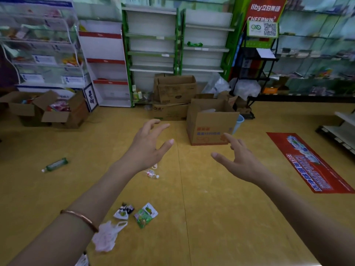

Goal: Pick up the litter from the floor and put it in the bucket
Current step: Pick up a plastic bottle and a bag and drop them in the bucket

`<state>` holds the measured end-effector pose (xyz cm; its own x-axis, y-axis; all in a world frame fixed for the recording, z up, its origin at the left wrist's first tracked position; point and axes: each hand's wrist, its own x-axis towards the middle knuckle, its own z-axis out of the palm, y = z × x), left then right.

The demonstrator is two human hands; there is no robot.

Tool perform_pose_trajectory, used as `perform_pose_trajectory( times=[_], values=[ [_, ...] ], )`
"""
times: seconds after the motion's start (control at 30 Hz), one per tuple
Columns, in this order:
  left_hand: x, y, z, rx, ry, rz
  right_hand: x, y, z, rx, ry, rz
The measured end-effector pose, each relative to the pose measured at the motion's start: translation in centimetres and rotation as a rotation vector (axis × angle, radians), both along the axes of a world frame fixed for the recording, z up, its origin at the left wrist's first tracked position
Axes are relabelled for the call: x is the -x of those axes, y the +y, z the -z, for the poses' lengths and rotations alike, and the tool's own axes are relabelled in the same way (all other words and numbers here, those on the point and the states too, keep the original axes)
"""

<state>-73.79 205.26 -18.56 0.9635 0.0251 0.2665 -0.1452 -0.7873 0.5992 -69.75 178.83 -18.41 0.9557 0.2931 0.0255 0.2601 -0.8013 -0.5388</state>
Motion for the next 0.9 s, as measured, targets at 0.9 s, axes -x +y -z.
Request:
perform_pose_trajectory(
  times=[0.9],
  values=[
    [-38.1,-2.5,0.3,0.127,-0.066,-0.242,-44.7,2.0,0.3,-0.031,-0.076,-0.336]
  ],
)
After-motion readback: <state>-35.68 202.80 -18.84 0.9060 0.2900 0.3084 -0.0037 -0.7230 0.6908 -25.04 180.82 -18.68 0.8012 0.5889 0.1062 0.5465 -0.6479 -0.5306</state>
